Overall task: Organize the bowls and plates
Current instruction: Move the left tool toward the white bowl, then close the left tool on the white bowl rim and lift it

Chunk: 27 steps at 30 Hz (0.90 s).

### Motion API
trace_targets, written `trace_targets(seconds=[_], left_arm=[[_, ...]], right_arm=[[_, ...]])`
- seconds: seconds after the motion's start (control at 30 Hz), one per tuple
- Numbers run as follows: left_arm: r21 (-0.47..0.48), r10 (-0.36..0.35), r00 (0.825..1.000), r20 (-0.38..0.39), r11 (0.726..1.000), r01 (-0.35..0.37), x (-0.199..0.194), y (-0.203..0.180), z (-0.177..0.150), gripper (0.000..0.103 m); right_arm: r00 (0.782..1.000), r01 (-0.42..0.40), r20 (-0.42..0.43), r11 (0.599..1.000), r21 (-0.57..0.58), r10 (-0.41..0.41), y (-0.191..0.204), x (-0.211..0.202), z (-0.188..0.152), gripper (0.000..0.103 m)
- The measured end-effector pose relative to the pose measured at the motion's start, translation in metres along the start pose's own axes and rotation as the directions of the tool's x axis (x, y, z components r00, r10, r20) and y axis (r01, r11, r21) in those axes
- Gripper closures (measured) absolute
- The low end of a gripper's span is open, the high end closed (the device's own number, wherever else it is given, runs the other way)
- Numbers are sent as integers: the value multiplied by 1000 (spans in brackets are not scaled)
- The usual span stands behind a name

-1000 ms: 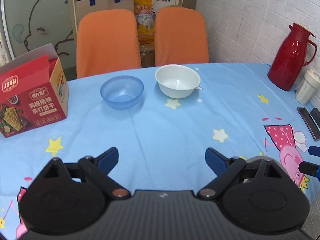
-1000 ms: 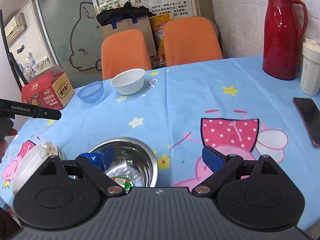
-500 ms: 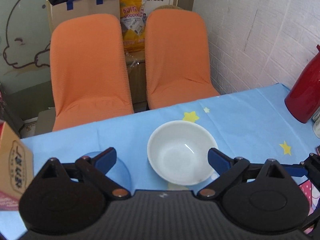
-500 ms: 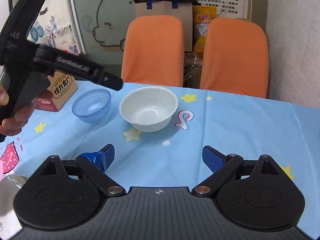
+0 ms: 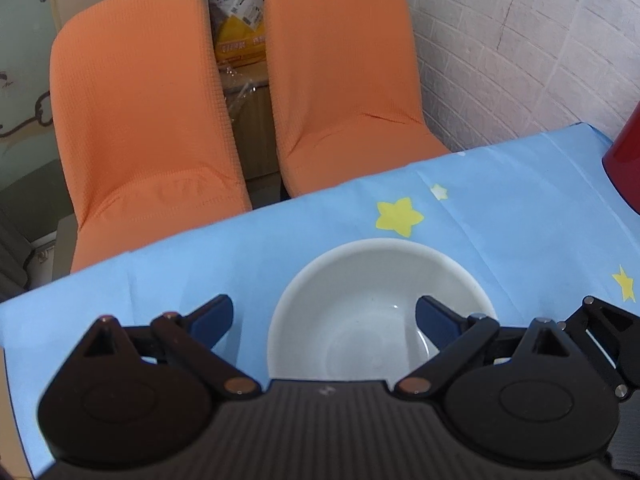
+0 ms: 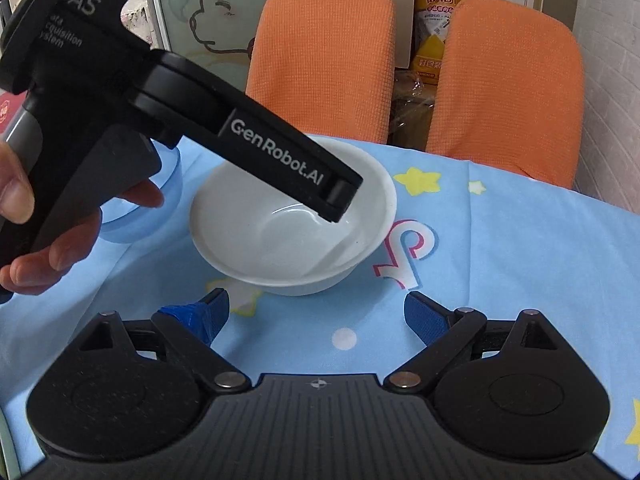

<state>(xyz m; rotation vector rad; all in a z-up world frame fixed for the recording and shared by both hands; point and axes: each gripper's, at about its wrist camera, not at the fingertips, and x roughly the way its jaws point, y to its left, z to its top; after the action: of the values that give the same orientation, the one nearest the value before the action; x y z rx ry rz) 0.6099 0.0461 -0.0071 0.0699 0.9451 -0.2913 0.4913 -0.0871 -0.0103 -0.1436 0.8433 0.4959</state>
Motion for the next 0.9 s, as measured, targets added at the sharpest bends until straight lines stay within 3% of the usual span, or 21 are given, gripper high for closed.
trace_targets(seconds=[0.23, 0.5, 0.63, 0.73, 0.9], left_arm=[[20, 3, 1000, -2, 1000, -3, 3, -4, -1, 6], [14, -15, 1000, -25, 1000, 16, 13, -10, -5, 8], [30, -18, 999, -29, 999, 19, 16, -13, -8, 15], [41, -40, 999, -27, 998, 41, 13, -15, -8, 26], [57, -48, 999, -22, 997, 49, 10, -22, -10, 31]], right_arm=[[1000, 17, 9, 998, -63, -16, 8, 6, -2, 21], [998, 16, 68, 998, -59, -11, 8, 1, -8, 22], [994, 29, 109, 998, -57, -22, 6, 1, -10, 25], [991, 21, 129, 999, -46, -15, 4, 5, -7, 28], [983, 24, 184, 998, -52, -14, 5, 0, -2, 30]])
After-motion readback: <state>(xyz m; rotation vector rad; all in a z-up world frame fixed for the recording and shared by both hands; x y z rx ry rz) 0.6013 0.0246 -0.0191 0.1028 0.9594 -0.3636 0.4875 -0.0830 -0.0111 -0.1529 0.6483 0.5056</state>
